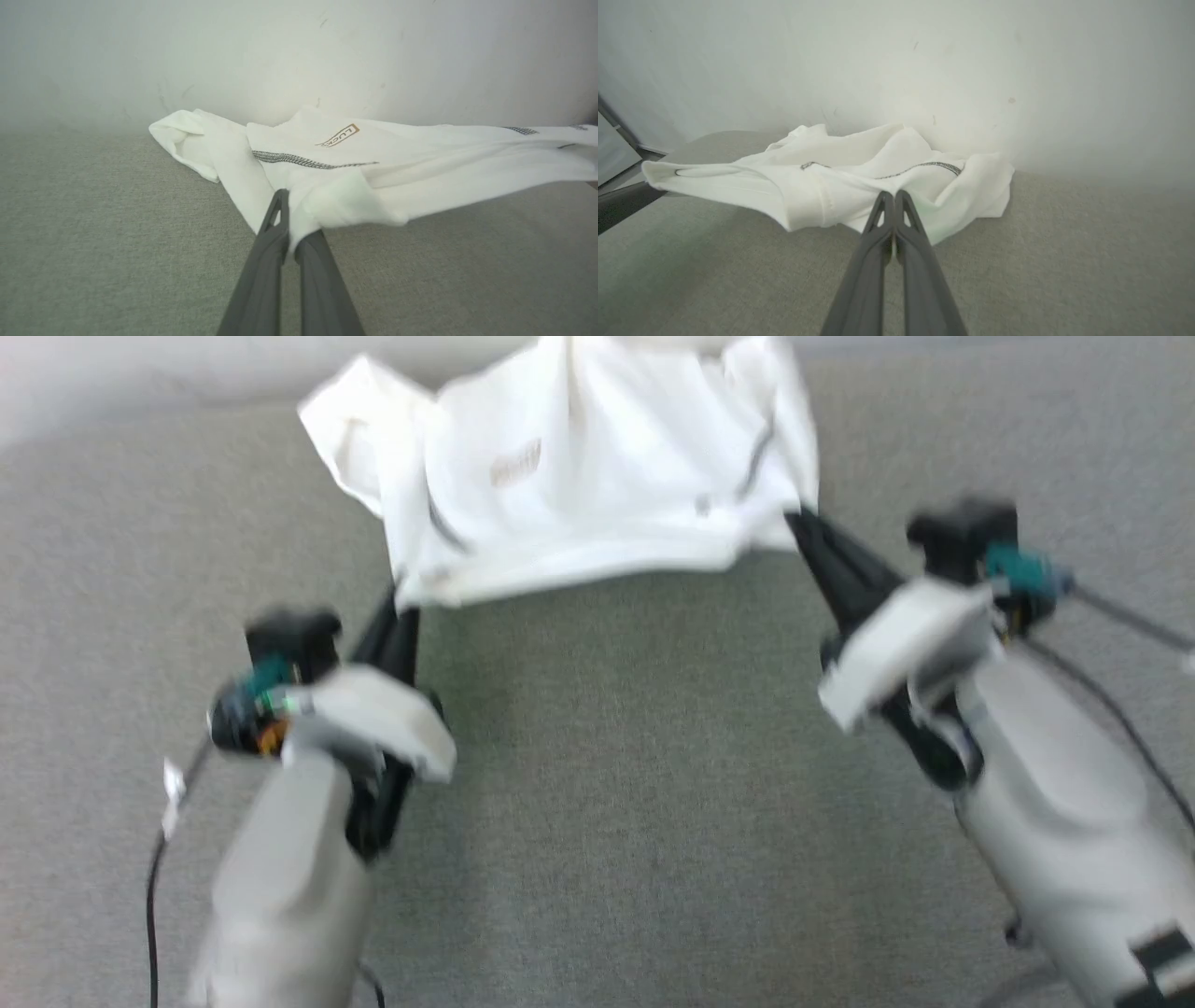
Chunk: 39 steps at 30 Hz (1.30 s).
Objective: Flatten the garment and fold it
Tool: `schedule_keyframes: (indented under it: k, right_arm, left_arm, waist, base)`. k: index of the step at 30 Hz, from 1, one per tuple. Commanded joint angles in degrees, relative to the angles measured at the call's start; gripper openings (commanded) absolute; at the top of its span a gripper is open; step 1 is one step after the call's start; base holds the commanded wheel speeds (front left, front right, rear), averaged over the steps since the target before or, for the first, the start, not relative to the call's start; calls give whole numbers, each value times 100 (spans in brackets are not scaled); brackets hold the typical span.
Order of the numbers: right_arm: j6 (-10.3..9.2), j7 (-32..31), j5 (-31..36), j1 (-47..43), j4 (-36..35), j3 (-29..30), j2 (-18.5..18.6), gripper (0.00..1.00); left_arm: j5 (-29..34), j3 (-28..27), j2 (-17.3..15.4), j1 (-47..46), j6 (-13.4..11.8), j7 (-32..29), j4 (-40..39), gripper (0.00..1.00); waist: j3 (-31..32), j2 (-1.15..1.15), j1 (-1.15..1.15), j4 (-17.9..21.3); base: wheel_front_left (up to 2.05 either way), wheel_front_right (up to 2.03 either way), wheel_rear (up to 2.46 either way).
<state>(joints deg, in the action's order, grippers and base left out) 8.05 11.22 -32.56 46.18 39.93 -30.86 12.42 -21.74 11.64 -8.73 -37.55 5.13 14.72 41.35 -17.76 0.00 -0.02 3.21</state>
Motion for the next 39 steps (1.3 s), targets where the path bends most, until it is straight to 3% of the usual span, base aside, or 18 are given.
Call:
schedule_keyframes:
  k: [1, 5, 9, 14, 19, 27, 34, 35, 36, 37, 38, 39]
  right_arm:
    - [-56, 22, -38, -556, -398, 166, 292, 0]
    - [-56, -328, 112, -1735, -1436, 593, 507, 0]
    - [-56, -958, 405, -2964, -2652, 1235, 496, 0]
    - [-56, -1826, 830, -4497, -4170, 2115, 112, 0]
    - [-56, -2587, 1205, -5764, -5182, 2746, -455, 0]
    - [-56, -3021, 1350, -6644, -5215, 3151, -822, 0]
    - [-56, -3047, 1518, -6554, -4295, 2851, -834, 0]
    - [-56, -3017, 1469, -6490, -4205, 2793, -840, 24]
    - [-56, -2976, 1432, -6418, -4131, 2723, -833, 49]
    - [-56, -2920, 1430, -6346, -4063, 2650, -800, 100]
    - [-56, -2920, 1430, -6346, -4063, 2650, -800, 100]
    - [-56, -2864, 1378, -6285, -3997, 2590, -788, 100]
  left_arm:
    - [-19, -45, -93, 593, -166, 25, -411, 0]
    - [8, 52, -183, 1718, -407, -352, -1569, 0]
    - [42, 137, -333, 2826, -734, -968, -2902, 0]
    - [35, 249, -458, 4155, -1135, -1707, -4306, 0]
    - [-24, 382, -515, 5124, -1403, -2251, -5063, 0]
    - [-278, 561, -464, 5833, -1537, -2783, -5050, 0]
    - [-522, 841, -206, 5518, -1186, -2748, -4161, 0]
    - [-532, 871, -175, 5426, -1127, -2709, -4061, 0]
    - [-552, 887, -135, 5330, -1070, -2648, -3979, 24]
    - [-568, 914, -108, 5246, -1009, -2619, -3883, 59]
    - [-568, 914, -108, 5246, -1009, -2619, -3883, 59]
    - [-611, 923, -63, 5170, -954, -2579, -3802, 100]
  waist:
    - [958, 0, 2, -26]
    - [1335, 0, 2, 16]
    - [1601, 0, 2, 80]
    - [1816, 0, 2, 120]
    - [1868, 0, 2, 108]
    - [1799, 0, 2, 101]
    - [1669, 0, 2, 50]
    - [1653, 0, 2, 53]
    - [1631, 0, 2, 54]
    - [1617, 0, 2, 54]
    - [1617, 0, 2, 54]
    - [1607, 0, 2, 47]
  base:
    - [0, 0, 0]
    - [0, 0, 0]
    - [0, 0, 0]
    - [0, 0, 0]
    - [0, 0, 0]
    - [0, 0, 0]
    - [0, 0, 0]
    - [0, 0, 0]
    - [0, 0, 0]
    - [0, 0, 0]
    - [0, 0, 0]
    - [0, 0, 0]
